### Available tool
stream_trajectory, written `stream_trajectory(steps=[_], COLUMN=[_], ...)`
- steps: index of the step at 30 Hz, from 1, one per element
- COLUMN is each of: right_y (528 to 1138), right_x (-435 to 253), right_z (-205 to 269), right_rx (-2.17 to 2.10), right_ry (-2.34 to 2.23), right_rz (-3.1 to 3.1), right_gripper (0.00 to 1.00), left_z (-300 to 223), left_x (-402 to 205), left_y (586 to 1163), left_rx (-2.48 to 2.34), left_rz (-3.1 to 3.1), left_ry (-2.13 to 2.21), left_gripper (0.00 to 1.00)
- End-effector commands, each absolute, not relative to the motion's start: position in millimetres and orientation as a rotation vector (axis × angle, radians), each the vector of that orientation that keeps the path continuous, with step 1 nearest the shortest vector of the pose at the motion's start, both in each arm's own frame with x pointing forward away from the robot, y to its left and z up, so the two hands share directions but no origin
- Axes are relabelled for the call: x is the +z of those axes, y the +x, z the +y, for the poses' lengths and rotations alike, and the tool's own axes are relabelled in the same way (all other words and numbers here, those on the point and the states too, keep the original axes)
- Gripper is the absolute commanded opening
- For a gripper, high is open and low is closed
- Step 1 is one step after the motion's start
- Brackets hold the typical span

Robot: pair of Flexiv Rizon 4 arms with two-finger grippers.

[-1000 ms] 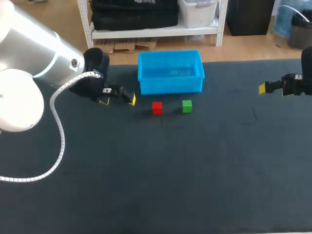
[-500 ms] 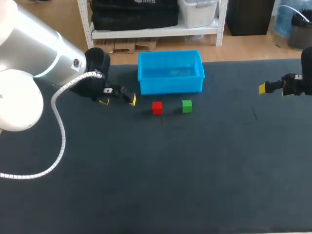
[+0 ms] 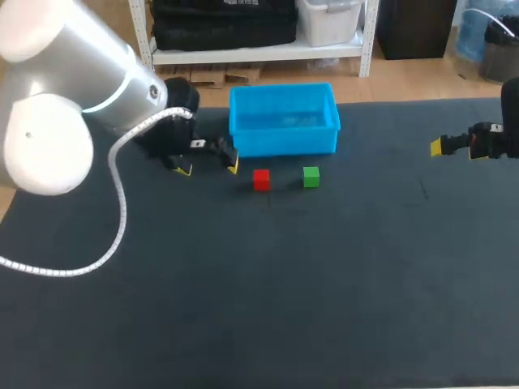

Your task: Use the left arm to pick the red cube and place it into the blue plastic box first, then use the right arm to grasp the green cube and put it into the same blue plastic box after the first action is fully finished.

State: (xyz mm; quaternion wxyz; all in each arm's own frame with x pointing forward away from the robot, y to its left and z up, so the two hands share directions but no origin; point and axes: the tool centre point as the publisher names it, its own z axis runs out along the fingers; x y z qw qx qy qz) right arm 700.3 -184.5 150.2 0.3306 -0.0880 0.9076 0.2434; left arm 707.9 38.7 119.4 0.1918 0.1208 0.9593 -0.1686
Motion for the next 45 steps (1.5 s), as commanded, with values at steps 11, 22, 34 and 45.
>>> stream_trajectory(steps=[11,22,34,45], right_y=[700,700,700,700], right_x=[150,150,150,150], right_z=[-185,-185,-185,-185], right_rx=[0.636,0.636,0.636,0.636], right_ry=[-0.231,-0.231,-0.231,-0.231], right_rz=[2.373,2.373,2.373,2.373], right_gripper=[1.0,1.0,1.0,1.0], left_z=[8,-5,-20,-33], left_x=[108,91,62,46], left_y=[733,748,764,790], left_rx=[-0.387,-0.298,-0.258,-0.221], left_rz=[2.77,2.795,2.829,2.853], left_ry=[0.279,0.228,0.171,0.119], left_gripper=[1.0,1.0,1.0,1.0])
